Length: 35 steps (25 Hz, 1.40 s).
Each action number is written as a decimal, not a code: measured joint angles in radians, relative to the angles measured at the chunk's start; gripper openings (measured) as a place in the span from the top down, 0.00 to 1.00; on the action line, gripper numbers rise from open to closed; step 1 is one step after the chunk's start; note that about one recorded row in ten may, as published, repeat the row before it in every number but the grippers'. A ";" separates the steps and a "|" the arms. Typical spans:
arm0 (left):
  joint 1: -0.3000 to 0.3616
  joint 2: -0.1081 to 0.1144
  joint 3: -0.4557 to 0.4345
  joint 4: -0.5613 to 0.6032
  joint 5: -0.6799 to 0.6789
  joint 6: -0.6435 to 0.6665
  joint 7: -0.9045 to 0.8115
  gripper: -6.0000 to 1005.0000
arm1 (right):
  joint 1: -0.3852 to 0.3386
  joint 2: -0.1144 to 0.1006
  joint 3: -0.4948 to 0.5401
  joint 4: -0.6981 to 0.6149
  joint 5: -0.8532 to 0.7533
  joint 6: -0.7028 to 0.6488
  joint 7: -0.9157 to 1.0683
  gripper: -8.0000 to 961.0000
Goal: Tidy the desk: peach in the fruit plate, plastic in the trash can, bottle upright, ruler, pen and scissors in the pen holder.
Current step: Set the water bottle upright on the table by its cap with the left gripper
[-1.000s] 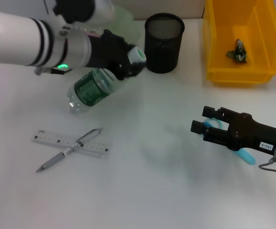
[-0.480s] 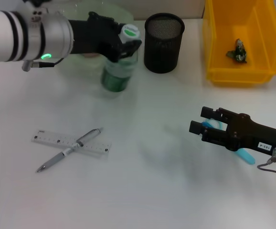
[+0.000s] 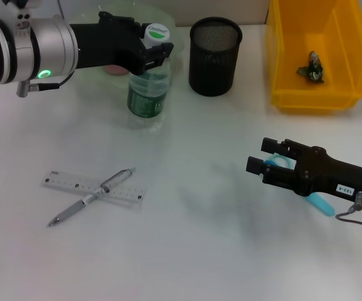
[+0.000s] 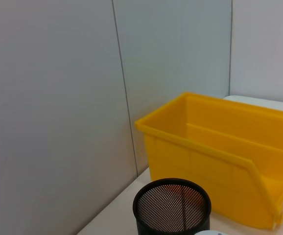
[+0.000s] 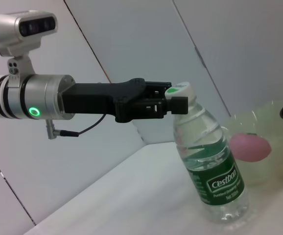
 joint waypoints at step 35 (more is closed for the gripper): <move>-0.006 0.000 -0.013 -0.047 -0.007 -0.033 0.041 0.55 | 0.033 0.001 0.000 0.025 0.003 0.041 -0.010 0.18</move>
